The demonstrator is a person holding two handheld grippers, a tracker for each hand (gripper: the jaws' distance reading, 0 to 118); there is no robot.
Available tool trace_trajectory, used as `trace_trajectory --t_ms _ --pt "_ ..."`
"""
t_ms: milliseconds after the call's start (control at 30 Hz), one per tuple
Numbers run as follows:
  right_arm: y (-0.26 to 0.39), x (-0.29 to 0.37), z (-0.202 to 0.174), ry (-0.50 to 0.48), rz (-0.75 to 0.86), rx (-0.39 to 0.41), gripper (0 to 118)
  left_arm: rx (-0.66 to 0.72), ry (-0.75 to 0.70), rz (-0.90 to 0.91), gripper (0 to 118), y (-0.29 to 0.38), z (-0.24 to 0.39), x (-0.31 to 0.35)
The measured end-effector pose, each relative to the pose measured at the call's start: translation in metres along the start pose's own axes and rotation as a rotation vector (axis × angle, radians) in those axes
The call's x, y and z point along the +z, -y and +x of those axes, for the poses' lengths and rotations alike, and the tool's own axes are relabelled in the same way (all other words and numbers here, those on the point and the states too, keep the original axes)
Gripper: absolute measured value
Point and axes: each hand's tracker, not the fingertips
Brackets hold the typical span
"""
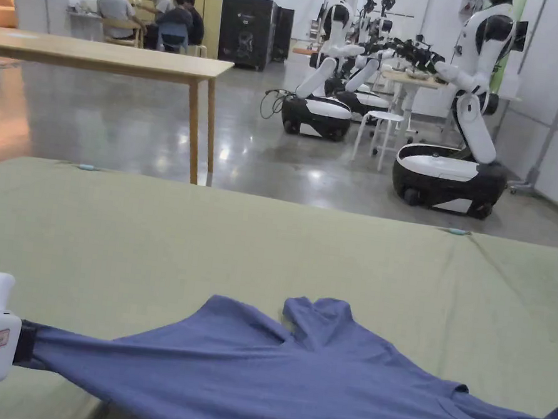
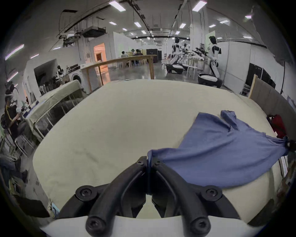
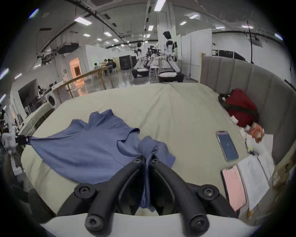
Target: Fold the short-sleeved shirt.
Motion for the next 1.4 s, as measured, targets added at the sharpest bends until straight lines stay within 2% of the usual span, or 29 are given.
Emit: trace_trajectory --t_ms 167,467,500,533,567,600,633,667,700,733,767,833,933,967,1000,1033,1067,1100,1167,1200,1333,1400 --pt "0.029 0.031 0.016 -0.001 0.003 -0.071 5 0.021 0.035 -0.012 1 0.025 -0.015 0.025" --pt "0.065 0.017 0.019 -0.001 -0.062 -0.080 6 0.030 0.057 -0.091 1 0.069 -0.022 0.010" --pt "0.066 0.014 0.018 0.004 -0.070 -0.075 9 0.028 0.061 -0.091 1 0.072 -0.022 0.008" --pt "0.067 0.011 0.018 0.008 -0.077 -0.076 17 0.027 0.065 -0.094 2 0.075 -0.022 0.005" --pt "0.069 0.010 0.017 0.012 -0.075 -0.080 38 0.037 0.070 -0.093 6 0.078 -0.023 0.003" --pt "0.070 0.011 0.015 0.019 -0.069 -0.085 79 0.052 0.081 -0.096 17 0.080 -0.024 0.000" --pt "0.071 0.010 0.013 0.026 -0.070 -0.085 106 0.066 0.090 -0.100 47 0.082 -0.025 -0.002" --pt "0.071 0.007 0.010 0.030 -0.083 -0.083 116 0.066 0.096 -0.102 62 0.085 -0.025 -0.002" --pt "0.072 0.008 0.006 0.037 -0.116 -0.083 116 0.069 0.089 -0.115 62 0.087 -0.023 -0.005" --pt "0.080 0.015 0.001 0.025 -0.075 -0.073 116 0.066 0.072 -0.131 109 0.090 -0.022 -0.005" --pt "0.081 0.016 -0.005 0.032 -0.089 -0.054 114 0.068 0.064 -0.102 118 0.092 -0.022 0.000" --pt "0.083 0.022 -0.024 0.058 -0.055 0.006 115 0.064 0.065 -0.092 111 0.096 -0.024 0.001" --pt "0.074 0.026 -0.054 0.009 -0.014 0.064 113 0.089 0.044 -0.015 108 0.098 -0.021 0.021" --pt "0.074 0.030 -0.067 0.001 0.017 0.089 106 0.107 0.026 0.033 98 0.100 -0.020 0.030" --pt "0.080 0.032 -0.073 0.003 0.058 0.111 89 0.102 0.005 0.054 77 0.100 -0.020 0.039" --pt "0.082 0.035 -0.083 0.013 0.100 0.119 43 0.092 -0.020 0.088 22 0.102 -0.020 0.045" --pt "0.085 0.037 -0.094 0.020 0.131 0.128 9 0.084 -0.045 0.117 0 0.104 -0.019 0.053" --pt "0.088 0.039 -0.103 0.019 0.154 0.122 1 0.086 -0.034 0.182 0 0.106 -0.021 0.057" --pt "0.095 0.055 -0.130 -0.051 0.178 0.110 1 0.097 -0.029 0.103 0 0.113 -0.026 0.060" --pt "0.099 0.057 -0.140 -0.053 0.180 0.100 1 0.110 -0.015 0.101 0 0.117 -0.030 0.062" --pt "0.110 0.056 -0.169 -0.072 0.186 0.143 1 0.103 -0.001 0.055 0 0.119 -0.040 0.055" --pt "0.112 0.054 -0.182 -0.088 0.176 0.170 1 0.102 0.064 0.019 1 0.116 -0.046 0.044"
